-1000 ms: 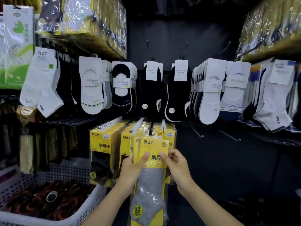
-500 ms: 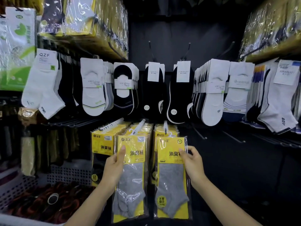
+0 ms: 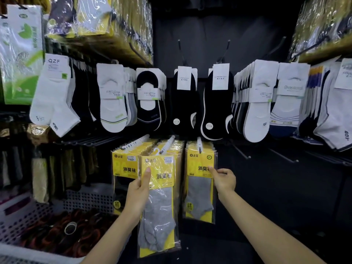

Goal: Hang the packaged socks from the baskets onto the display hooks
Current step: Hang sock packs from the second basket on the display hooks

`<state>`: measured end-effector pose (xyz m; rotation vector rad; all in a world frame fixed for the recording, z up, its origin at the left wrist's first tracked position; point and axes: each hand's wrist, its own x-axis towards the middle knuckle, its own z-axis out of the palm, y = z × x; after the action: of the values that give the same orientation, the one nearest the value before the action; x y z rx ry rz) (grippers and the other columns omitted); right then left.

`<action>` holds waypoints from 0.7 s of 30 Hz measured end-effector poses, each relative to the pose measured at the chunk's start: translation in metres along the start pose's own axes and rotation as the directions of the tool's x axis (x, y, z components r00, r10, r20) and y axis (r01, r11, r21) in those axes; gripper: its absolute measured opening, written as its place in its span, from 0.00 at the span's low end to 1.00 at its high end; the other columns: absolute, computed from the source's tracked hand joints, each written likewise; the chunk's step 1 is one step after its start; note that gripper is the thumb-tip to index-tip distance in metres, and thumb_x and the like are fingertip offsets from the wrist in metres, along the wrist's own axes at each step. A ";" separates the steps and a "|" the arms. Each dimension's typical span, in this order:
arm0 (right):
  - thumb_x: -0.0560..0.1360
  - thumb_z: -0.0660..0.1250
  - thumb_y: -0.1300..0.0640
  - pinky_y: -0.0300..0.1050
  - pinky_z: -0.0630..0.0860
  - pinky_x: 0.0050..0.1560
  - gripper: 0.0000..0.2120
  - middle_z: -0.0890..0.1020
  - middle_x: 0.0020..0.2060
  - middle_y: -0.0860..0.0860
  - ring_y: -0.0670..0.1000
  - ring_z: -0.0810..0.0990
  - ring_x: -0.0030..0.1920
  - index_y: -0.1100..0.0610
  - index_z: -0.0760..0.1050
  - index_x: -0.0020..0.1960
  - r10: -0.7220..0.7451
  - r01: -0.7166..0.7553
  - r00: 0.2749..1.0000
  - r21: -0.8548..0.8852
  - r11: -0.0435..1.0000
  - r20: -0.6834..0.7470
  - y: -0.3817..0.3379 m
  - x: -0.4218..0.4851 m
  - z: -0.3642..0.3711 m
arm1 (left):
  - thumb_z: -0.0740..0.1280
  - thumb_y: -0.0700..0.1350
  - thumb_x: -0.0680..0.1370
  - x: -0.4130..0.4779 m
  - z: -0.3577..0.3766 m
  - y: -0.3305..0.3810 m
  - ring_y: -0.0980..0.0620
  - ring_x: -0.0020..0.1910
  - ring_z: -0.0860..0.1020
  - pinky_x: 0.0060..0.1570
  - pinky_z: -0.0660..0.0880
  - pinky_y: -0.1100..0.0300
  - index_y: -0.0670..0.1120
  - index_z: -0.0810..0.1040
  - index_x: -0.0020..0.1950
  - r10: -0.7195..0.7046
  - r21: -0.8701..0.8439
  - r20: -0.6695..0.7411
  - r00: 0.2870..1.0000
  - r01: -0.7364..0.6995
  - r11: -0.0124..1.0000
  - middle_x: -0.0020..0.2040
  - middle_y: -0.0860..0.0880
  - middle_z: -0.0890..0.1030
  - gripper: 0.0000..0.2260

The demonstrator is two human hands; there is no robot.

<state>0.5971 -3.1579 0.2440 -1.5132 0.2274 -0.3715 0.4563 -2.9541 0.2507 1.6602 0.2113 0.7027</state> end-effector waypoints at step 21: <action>0.78 0.65 0.59 0.35 0.79 0.41 0.08 0.86 0.46 0.51 0.47 0.85 0.47 0.57 0.78 0.55 -0.220 0.064 0.844 0.314 0.947 0.490 -0.021 -0.086 -0.045 | 0.61 0.52 0.78 -0.033 0.065 0.009 0.60 0.49 0.82 0.46 0.76 0.70 0.52 0.79 0.53 0.056 -0.205 0.280 0.958 0.003 0.979 0.50 0.52 0.84 0.10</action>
<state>0.4989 -3.1674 0.2556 -1.2891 -0.3627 -0.0922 0.4641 -3.0270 0.2449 1.5470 -0.0874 0.4802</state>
